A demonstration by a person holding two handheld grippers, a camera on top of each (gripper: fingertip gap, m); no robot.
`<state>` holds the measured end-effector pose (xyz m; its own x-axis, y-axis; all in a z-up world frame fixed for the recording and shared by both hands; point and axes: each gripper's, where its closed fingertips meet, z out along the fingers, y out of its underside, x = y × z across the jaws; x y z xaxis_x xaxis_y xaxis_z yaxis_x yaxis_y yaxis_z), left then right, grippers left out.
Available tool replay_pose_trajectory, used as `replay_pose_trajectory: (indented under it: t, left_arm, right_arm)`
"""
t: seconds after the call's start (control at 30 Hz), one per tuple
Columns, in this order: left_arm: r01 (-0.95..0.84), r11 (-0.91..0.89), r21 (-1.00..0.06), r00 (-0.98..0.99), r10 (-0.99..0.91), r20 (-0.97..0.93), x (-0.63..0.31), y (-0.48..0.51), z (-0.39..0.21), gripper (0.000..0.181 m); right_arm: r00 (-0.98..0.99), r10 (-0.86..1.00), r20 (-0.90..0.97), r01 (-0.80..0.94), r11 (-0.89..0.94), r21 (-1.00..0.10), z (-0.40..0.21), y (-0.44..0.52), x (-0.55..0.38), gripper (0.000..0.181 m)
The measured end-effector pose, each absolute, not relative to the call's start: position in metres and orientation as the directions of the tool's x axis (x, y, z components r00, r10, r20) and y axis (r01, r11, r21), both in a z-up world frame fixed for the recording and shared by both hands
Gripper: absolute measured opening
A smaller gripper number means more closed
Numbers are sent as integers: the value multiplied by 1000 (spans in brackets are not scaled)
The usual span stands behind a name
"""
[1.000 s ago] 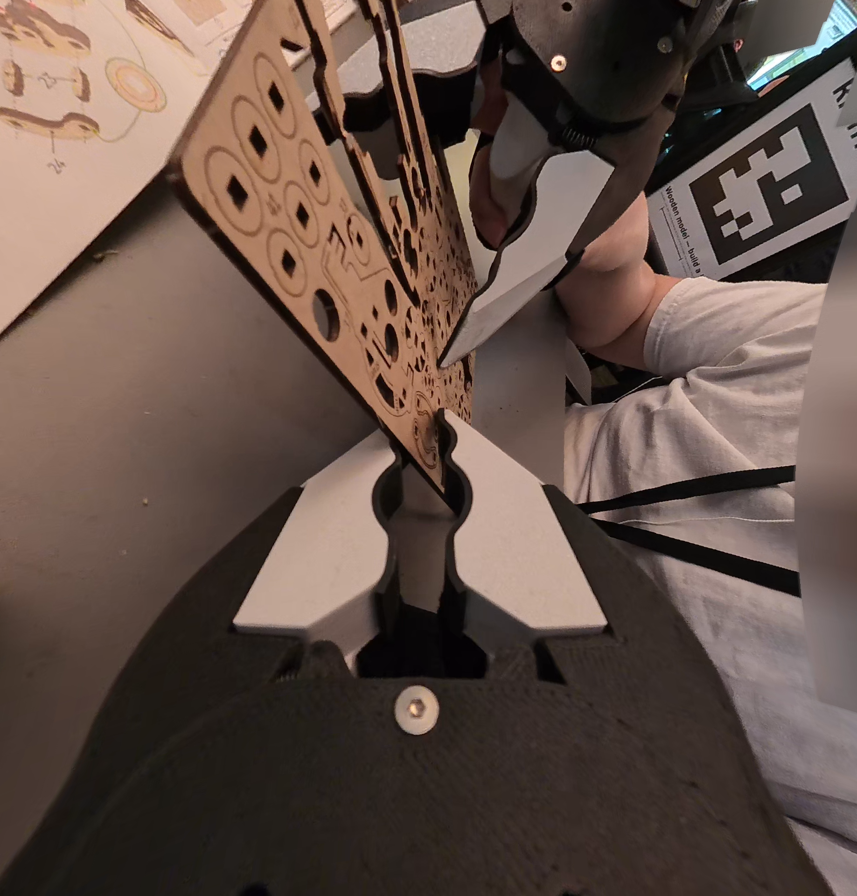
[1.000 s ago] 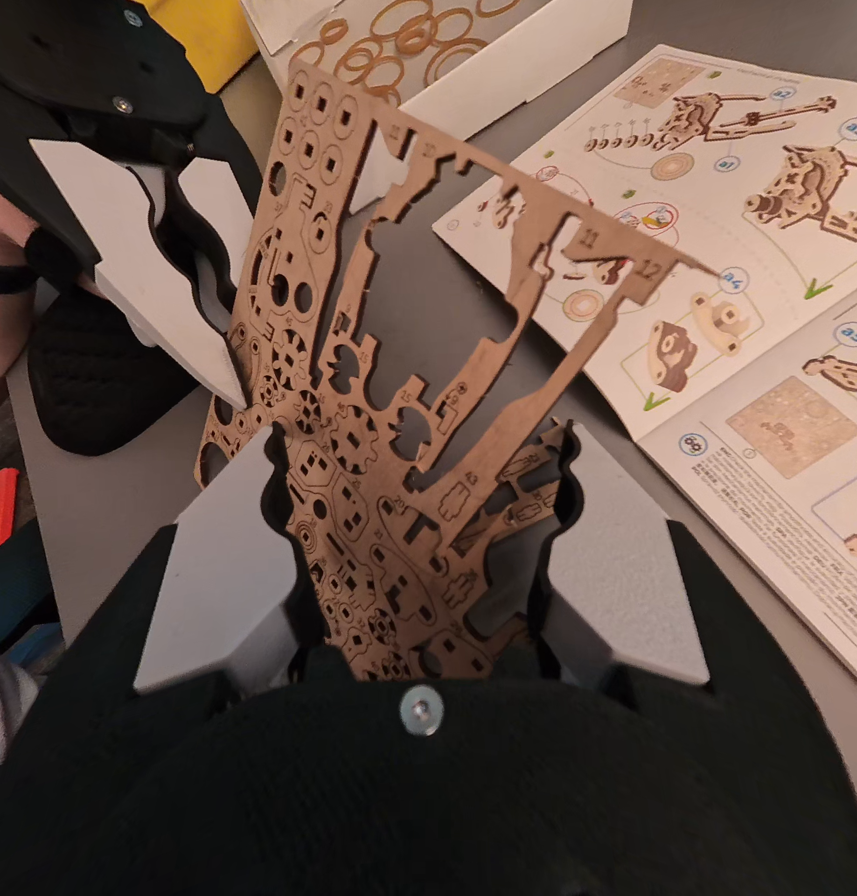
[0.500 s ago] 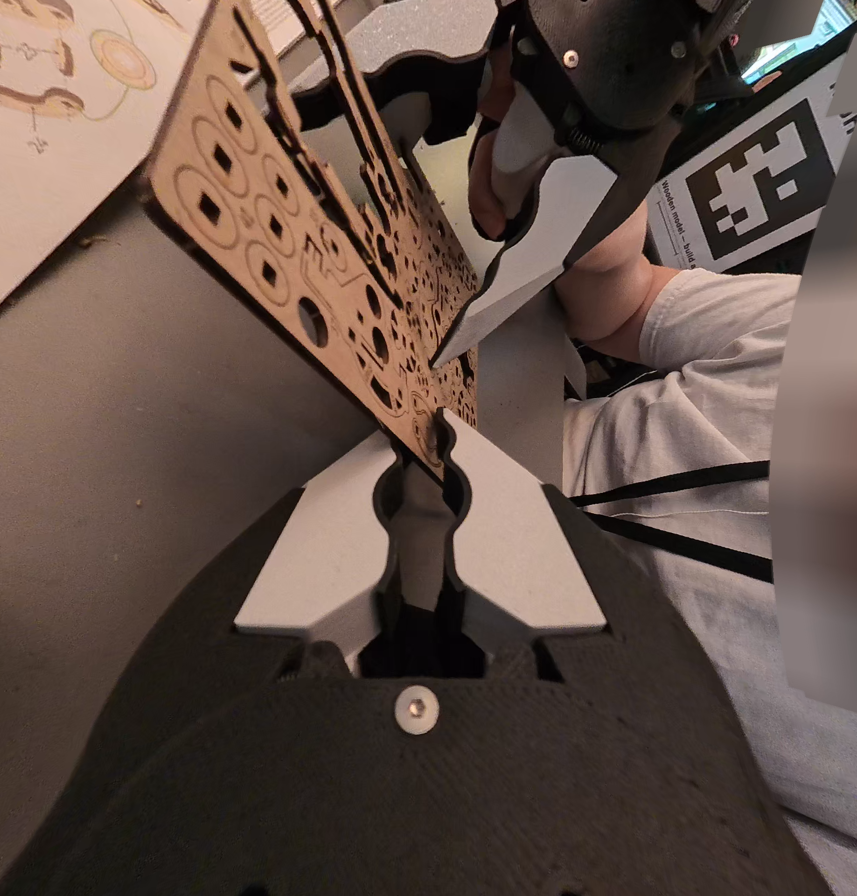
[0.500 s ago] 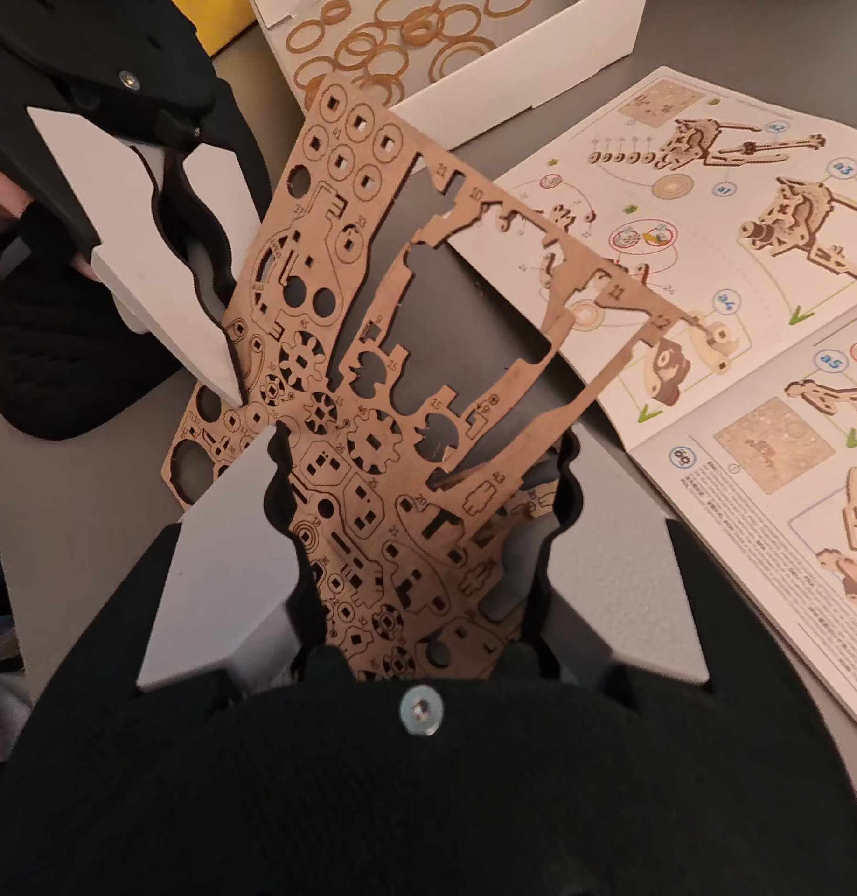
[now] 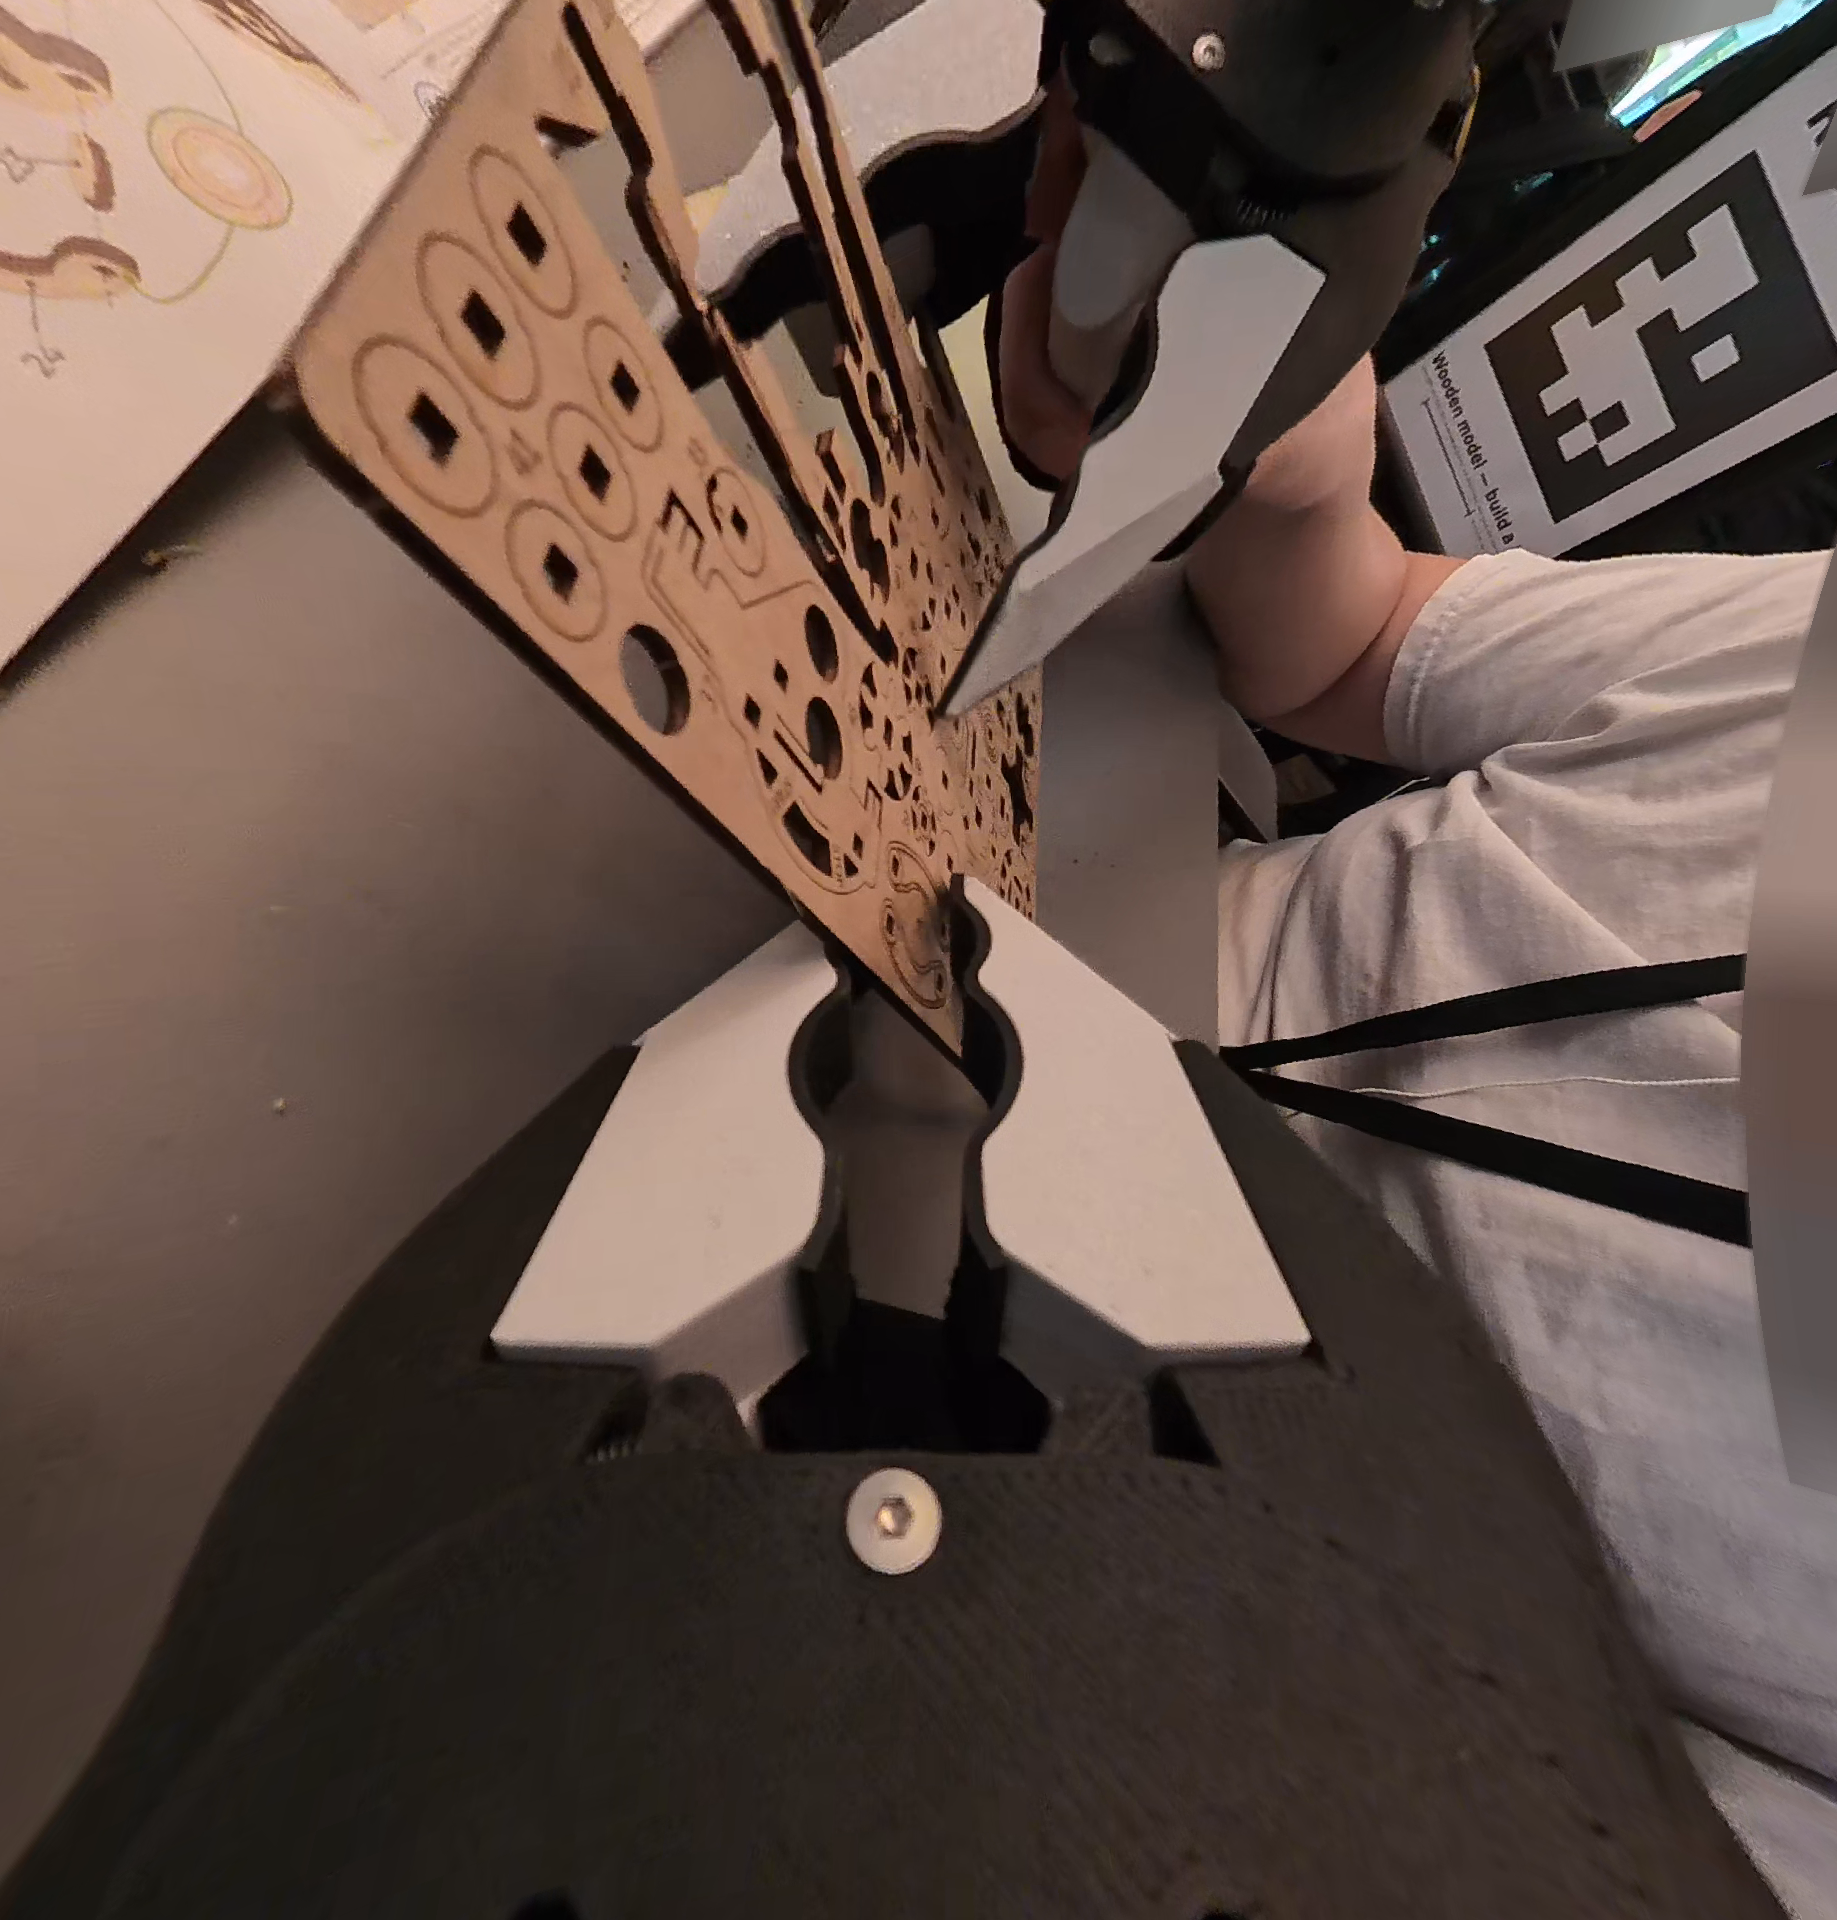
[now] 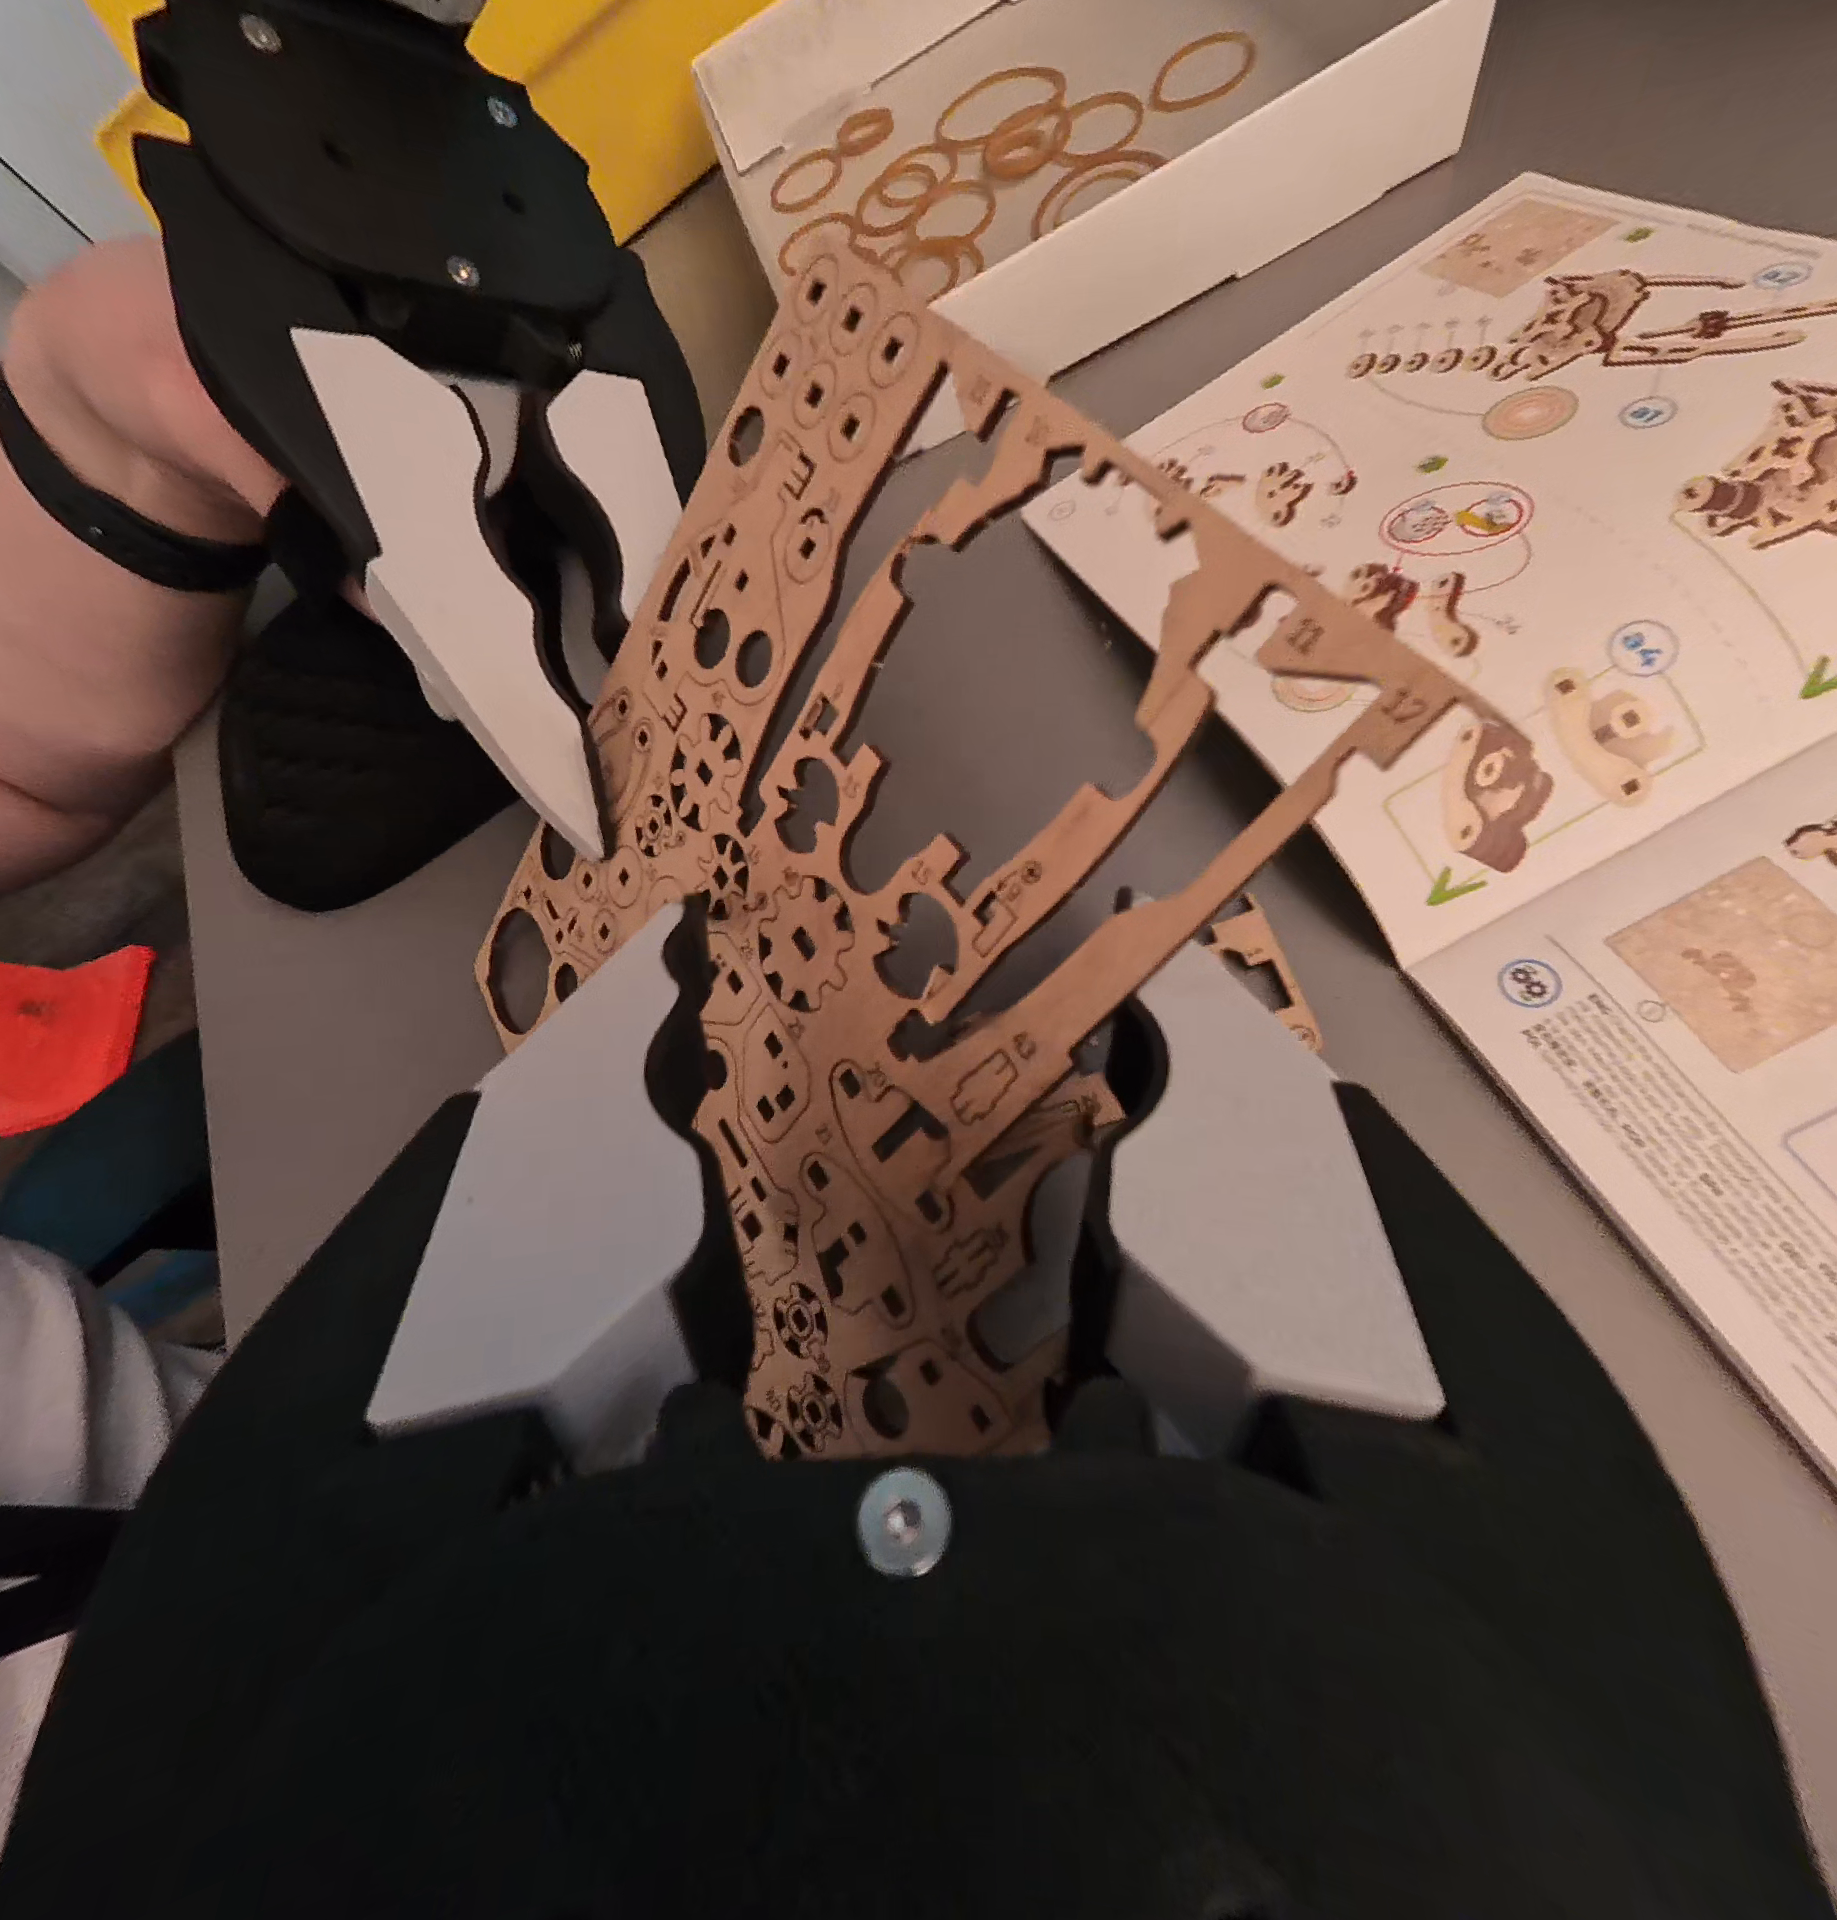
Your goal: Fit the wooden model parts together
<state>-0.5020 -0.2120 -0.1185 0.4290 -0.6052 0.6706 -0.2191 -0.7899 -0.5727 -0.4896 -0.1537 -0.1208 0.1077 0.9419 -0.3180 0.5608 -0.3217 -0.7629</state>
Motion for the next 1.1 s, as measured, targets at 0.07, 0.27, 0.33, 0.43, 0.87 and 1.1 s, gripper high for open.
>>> replay_pose_trajectory:
  t: [0.07,0.27,0.33,0.43,0.87,1.1]
  left_arm:
    - [-225,-787,-574,431,-609,666,-502,-212,-119,11]
    - [-218,-780,-587,395,-620,678,-500,-215,-113,6]
    - [-222,-774,-593,388,-628,674,-500,-216,-111,6]
    - [-220,-773,-595,364,-631,685,-499,-219,-108,3]
    - [-153,-861,-485,362,-505,783,-503,-217,-112,2]
    - [-141,-869,-475,371,-491,788,-502,-215,-114,3]
  right_arm:
    - [107,945,-308,555,-314,-770,-119,-153,-489,73]
    - [62,934,-351,510,-332,-794,-104,-156,-489,71]
    - [46,928,-370,484,-345,-805,-95,-154,-485,71]
    - [39,944,-327,422,-312,-851,-77,-145,-478,73]
    - [-266,941,208,268,279,-922,-49,-215,-479,0]
    - [-240,880,409,446,474,-759,-101,-220,-503,0]
